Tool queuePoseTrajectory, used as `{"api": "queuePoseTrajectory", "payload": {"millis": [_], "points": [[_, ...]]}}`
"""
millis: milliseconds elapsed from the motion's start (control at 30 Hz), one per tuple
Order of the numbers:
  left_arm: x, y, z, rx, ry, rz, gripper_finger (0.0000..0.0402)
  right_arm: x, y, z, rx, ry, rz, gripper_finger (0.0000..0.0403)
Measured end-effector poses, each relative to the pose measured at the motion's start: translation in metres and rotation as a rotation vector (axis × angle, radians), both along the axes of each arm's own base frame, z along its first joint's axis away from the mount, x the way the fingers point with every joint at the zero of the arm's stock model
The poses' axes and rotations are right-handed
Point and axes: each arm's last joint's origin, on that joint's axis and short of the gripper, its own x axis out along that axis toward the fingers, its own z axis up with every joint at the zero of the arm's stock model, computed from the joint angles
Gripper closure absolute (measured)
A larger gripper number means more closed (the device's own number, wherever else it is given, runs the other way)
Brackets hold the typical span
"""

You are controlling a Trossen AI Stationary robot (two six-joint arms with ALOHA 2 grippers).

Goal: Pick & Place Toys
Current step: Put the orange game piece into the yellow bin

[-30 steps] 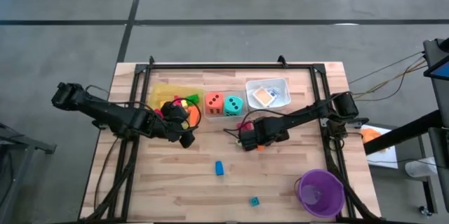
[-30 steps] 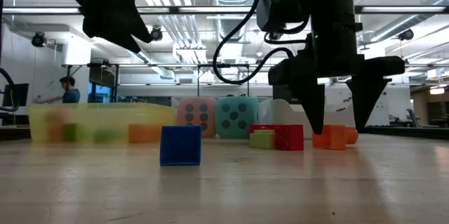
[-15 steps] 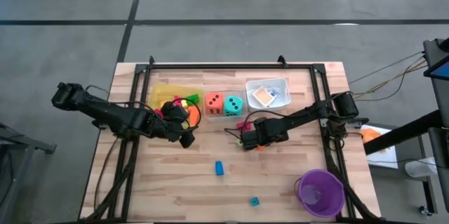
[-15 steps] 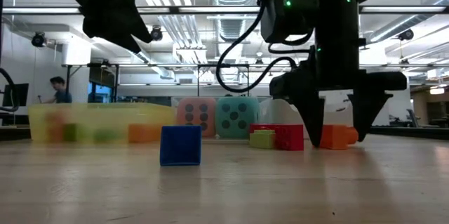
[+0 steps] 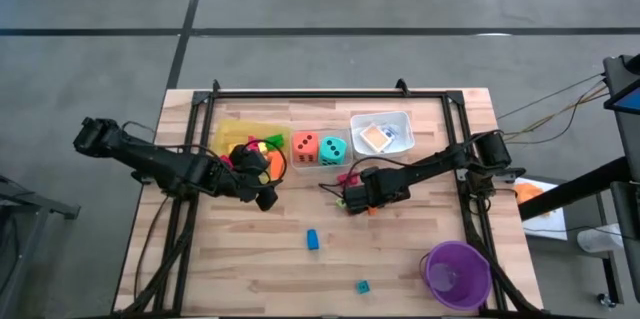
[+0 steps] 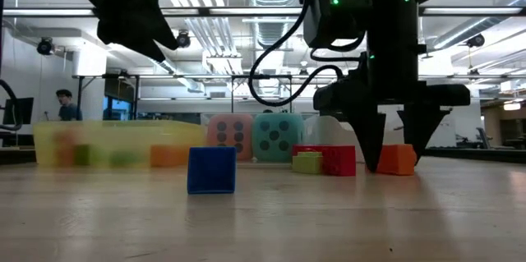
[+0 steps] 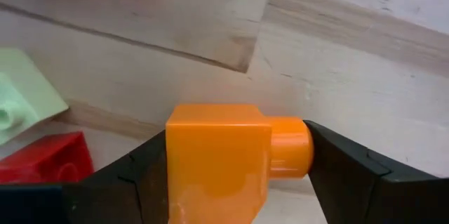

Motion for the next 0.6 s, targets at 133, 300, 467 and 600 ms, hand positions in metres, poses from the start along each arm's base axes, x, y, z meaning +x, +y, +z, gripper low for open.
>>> {"api": "queuePoseTrajectory", "payload": {"millis": [133, 300, 467, 600], "points": [[0.0, 0.0, 0.0, 0.004, 0.002, -0.004, 0.0103, 0.005, 0.001, 0.007, -0.017, -0.019, 0.07, 0.0148], [0.001, 0.0, 0.001, 0.014, 0.0, -0.018, 0.0103, 0.012, 0.011, 0.028, -0.045, -0.087, 0.199, 0.0148], [0.008, -0.003, 0.006, -0.023, -0.092, -0.036, 0.0103, 0.024, 0.032, 0.066, -0.158, -0.189, 0.473, 0.0148], [0.021, -0.009, 0.016, -0.161, -0.299, -0.076, 0.0103, 0.033, 0.052, 0.095, -0.312, -0.224, 0.787, 0.0148]]}}
